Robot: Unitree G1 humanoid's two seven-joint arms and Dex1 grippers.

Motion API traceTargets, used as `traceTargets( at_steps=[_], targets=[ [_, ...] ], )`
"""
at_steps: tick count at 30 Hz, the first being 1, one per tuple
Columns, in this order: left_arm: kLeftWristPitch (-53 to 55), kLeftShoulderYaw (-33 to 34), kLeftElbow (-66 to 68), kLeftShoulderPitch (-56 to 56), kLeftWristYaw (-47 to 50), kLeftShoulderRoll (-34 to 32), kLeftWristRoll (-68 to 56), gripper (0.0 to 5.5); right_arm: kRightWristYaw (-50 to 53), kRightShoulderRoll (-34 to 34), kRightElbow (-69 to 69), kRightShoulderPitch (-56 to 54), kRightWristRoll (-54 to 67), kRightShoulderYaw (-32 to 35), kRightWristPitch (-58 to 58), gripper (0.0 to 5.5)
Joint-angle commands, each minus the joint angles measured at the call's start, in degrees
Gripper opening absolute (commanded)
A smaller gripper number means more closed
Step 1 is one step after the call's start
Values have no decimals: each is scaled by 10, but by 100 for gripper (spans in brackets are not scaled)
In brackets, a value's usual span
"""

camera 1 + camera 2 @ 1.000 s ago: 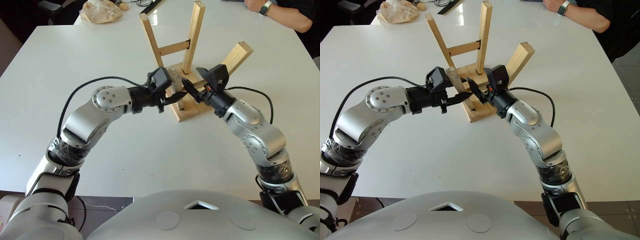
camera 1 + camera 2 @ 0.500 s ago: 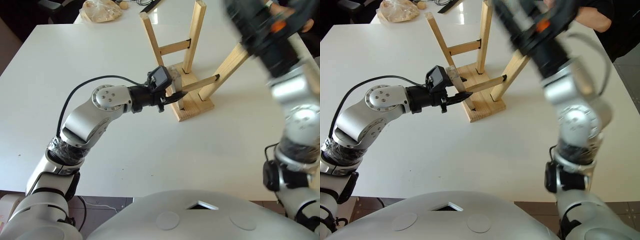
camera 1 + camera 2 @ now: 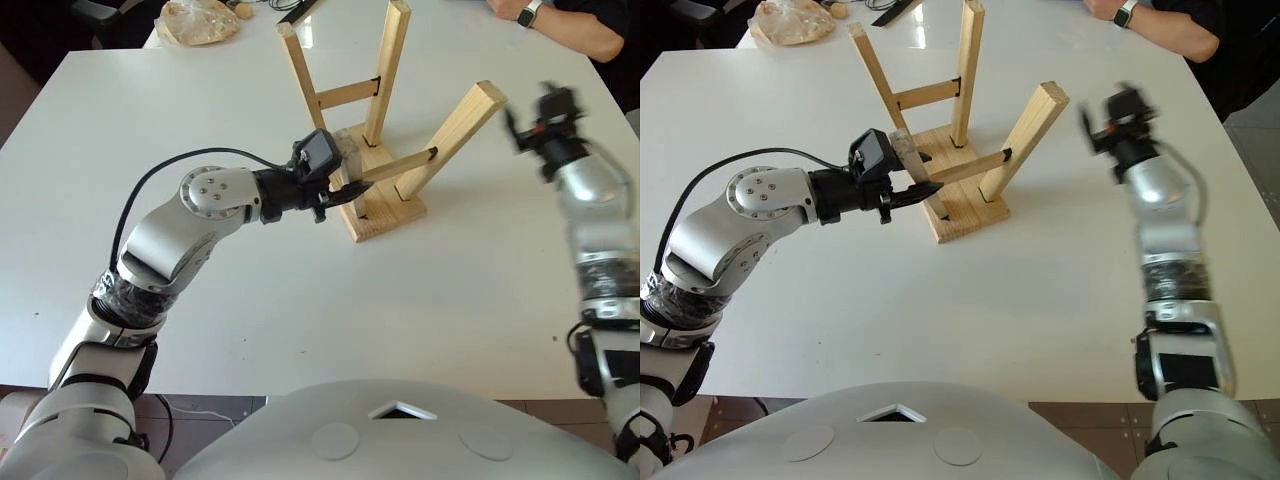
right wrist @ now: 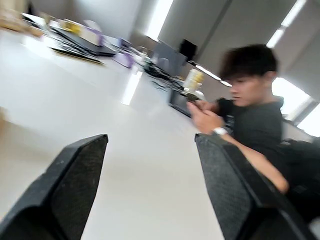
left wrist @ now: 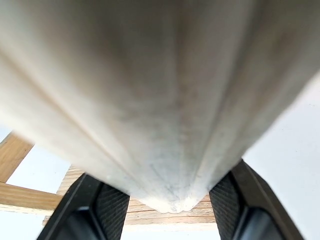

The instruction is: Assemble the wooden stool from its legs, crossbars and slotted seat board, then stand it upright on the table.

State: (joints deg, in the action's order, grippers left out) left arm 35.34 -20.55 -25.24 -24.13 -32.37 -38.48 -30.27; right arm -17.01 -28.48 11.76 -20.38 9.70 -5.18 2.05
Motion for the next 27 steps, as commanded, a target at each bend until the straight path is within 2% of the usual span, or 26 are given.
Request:
traceTargets(
  at_steps=[1,3,7,11,14,18,21,24,25,27],
  targets=[
    [107,-56,24,60,-19,-73,57,204,-65,46,-456,14,344,-88,-173,320],
    [106,-55,25,60,-19,-75,57,204,-91,23,-454,31,362,-66,-200,320],
    [109,-52,26,59,-12,-69,53,204,-108,-14,-322,62,265,-13,-203,320],
    [102,-51,31,63,-17,-75,55,204,-48,-81,-16,20,137,91,-139,320],
    [103,-50,37,57,-20,-77,55,204,-2,-140,223,-57,80,127,-85,320],
    [105,-44,31,57,-26,-83,43,204,45,-148,400,-153,84,164,-65,320],
    [103,-40,28,58,-36,-87,36,204,35,-106,443,-196,108,179,-58,320],
    [102,-36,29,59,-43,-89,31,204,-18,-2,403,-208,147,175,-73,320],
    [103,-36,30,60,-44,-89,31,204,-37,44,338,-195,181,166,-124,320],
    [104,-38,29,63,-44,-90,30,204,-43,129,63,-122,361,101,-323,320]
  ],
)
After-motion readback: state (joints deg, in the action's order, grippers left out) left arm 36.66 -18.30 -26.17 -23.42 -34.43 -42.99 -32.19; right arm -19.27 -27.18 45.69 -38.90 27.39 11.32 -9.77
